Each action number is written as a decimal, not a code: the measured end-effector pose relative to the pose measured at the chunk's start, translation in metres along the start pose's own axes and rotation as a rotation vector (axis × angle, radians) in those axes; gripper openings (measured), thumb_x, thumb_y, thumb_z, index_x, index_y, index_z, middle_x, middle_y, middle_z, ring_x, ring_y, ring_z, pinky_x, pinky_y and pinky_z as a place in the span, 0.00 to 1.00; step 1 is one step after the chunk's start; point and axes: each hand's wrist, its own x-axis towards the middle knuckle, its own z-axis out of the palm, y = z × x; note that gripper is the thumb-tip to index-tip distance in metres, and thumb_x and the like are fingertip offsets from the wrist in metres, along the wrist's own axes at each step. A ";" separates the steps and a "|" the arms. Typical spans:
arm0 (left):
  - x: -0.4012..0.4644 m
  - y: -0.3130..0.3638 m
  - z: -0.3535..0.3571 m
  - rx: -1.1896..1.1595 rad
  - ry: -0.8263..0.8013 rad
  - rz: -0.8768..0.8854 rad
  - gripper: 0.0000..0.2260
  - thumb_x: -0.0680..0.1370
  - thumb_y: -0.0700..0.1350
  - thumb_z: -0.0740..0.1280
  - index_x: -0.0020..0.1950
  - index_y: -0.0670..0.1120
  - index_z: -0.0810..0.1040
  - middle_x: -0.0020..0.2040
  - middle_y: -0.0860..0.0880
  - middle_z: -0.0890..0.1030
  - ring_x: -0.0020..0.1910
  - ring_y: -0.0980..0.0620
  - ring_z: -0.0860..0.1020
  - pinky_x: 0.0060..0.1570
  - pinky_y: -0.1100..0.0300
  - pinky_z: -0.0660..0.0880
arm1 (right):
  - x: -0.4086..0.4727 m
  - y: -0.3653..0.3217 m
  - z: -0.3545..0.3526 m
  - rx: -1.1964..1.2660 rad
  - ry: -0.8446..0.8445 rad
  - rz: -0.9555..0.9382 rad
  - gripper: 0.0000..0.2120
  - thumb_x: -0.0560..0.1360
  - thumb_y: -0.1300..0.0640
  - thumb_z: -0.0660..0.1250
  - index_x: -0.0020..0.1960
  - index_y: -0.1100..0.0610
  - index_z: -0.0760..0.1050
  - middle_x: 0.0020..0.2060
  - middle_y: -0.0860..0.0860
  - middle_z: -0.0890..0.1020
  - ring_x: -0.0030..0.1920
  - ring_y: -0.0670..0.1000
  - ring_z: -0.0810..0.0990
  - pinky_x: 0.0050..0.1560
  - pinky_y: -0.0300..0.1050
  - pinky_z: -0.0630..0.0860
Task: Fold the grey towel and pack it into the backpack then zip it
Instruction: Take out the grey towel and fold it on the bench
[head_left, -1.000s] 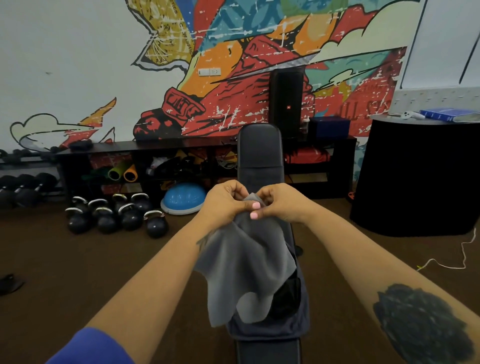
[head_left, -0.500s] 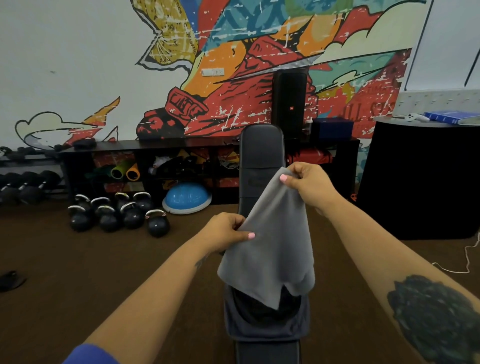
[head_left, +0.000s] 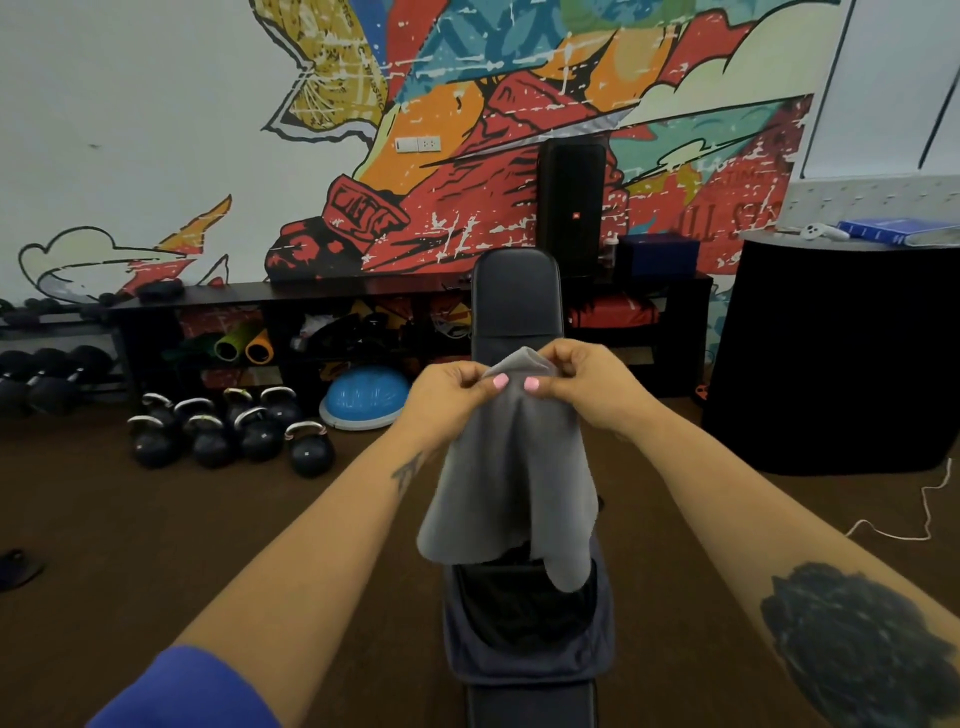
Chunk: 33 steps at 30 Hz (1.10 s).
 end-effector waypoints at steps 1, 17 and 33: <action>0.003 0.002 -0.003 -0.013 0.007 0.005 0.03 0.75 0.45 0.70 0.40 0.49 0.80 0.34 0.55 0.79 0.29 0.65 0.75 0.30 0.74 0.70 | -0.002 0.003 -0.003 -0.032 -0.061 0.026 0.09 0.70 0.54 0.74 0.47 0.52 0.77 0.41 0.46 0.81 0.45 0.47 0.81 0.45 0.38 0.77; 0.006 0.014 -0.022 0.005 -0.002 0.043 0.07 0.77 0.45 0.66 0.53 0.47 0.79 0.46 0.53 0.80 0.44 0.61 0.76 0.42 0.72 0.73 | -0.023 0.046 0.017 -0.063 -0.317 0.301 0.18 0.65 0.55 0.78 0.51 0.62 0.81 0.46 0.56 0.85 0.48 0.52 0.82 0.54 0.47 0.78; -0.009 -0.041 -0.049 0.109 0.197 -0.208 0.10 0.79 0.49 0.61 0.53 0.45 0.77 0.51 0.43 0.81 0.52 0.42 0.78 0.55 0.43 0.75 | -0.028 0.058 -0.009 0.234 0.056 0.317 0.11 0.66 0.66 0.75 0.45 0.58 0.76 0.42 0.52 0.80 0.45 0.53 0.79 0.45 0.45 0.77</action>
